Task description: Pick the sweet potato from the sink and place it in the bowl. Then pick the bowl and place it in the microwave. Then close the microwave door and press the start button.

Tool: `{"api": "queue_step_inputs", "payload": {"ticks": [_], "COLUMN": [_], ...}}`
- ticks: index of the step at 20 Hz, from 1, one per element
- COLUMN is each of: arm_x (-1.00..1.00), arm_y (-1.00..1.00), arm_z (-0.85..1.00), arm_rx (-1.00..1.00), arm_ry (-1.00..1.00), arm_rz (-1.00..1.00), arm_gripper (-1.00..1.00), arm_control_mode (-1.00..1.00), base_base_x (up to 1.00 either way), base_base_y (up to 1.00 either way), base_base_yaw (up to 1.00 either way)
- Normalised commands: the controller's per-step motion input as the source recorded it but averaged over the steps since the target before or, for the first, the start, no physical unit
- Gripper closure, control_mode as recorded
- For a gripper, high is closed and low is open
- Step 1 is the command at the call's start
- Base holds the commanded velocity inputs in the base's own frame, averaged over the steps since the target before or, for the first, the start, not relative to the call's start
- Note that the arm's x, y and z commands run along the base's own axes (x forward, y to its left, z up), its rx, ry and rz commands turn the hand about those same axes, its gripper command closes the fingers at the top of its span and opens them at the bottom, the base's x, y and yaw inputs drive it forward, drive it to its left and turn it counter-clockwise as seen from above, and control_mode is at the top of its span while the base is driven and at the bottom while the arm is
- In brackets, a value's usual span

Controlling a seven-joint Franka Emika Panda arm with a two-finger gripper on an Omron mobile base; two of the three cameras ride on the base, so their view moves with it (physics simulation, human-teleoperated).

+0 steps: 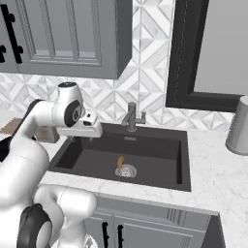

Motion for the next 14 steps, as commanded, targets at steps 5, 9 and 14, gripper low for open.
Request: {"api": "queue_step_inputs", "payload": {"ticks": [5, 9, 14], "arm_x": [0.12, 0.41, 0.25], "arm_y": [-0.14, 0.00, 0.00], "arm_z": [-0.64, -0.55, -0.58], "arm_rx": [-0.03, -0.09, -0.07], "arm_ry": [0.10, 0.09, 0.08], "arm_rz": [-0.07, -0.15, -0.16], "arm_gripper": [-1.00, -1.00, -1.00], "arm_control_mode": [-1.00, -1.00, -1.00], "base_base_x": [0.00, 0.00, 0.00], "base_base_y": [0.00, 0.00, 0.00], "base_base_yaw": [0.00, 0.00, 0.00]}}
